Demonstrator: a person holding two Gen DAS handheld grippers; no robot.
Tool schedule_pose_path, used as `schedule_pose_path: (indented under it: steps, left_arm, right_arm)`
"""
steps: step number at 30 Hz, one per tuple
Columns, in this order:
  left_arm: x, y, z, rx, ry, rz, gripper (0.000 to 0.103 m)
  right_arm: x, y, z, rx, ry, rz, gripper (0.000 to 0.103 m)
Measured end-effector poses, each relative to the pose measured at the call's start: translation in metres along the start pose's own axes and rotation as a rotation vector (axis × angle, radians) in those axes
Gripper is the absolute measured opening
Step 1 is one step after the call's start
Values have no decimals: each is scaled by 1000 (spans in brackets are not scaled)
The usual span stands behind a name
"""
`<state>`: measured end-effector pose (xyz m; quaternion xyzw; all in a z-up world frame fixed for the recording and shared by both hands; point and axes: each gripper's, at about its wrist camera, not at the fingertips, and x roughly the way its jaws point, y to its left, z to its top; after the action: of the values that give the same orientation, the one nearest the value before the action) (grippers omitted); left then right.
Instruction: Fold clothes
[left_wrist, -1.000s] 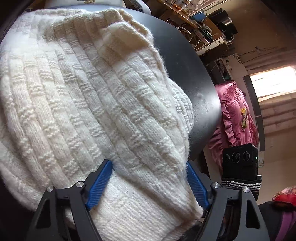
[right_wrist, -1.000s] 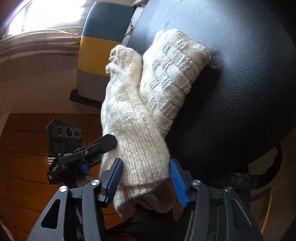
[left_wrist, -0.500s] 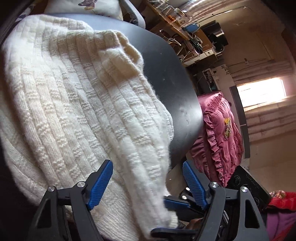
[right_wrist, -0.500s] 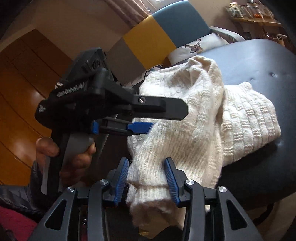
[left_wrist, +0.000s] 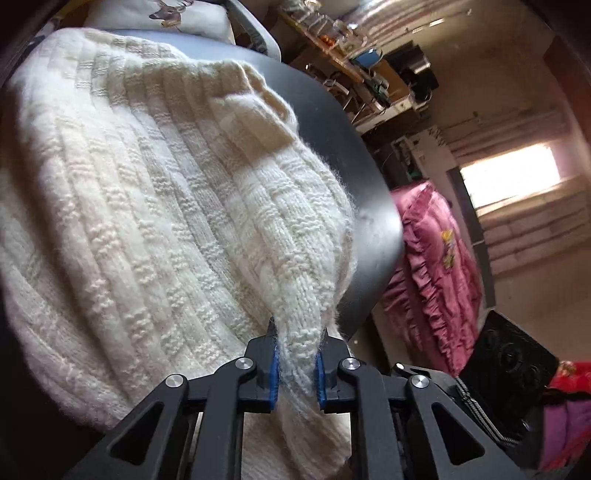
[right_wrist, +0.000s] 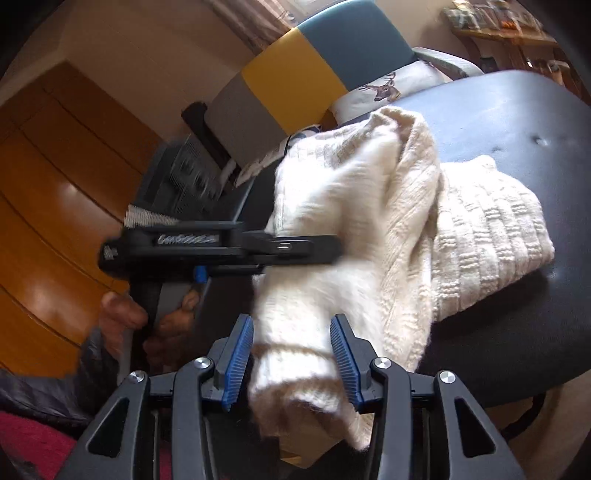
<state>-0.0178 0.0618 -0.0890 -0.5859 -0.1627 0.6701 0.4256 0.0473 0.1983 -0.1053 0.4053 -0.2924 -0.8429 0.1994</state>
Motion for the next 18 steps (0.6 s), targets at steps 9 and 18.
schedule_pose_path:
  steps: [9,18]
  left_arm:
    - [-81,95,-30,-233,-220,-65,15]
    - [-126,81,-52,-153,-301,59,59]
  right_arm:
    - [70,-33,35,109,73,-103,46]
    - [102,-53,44,173,82,-77,45]
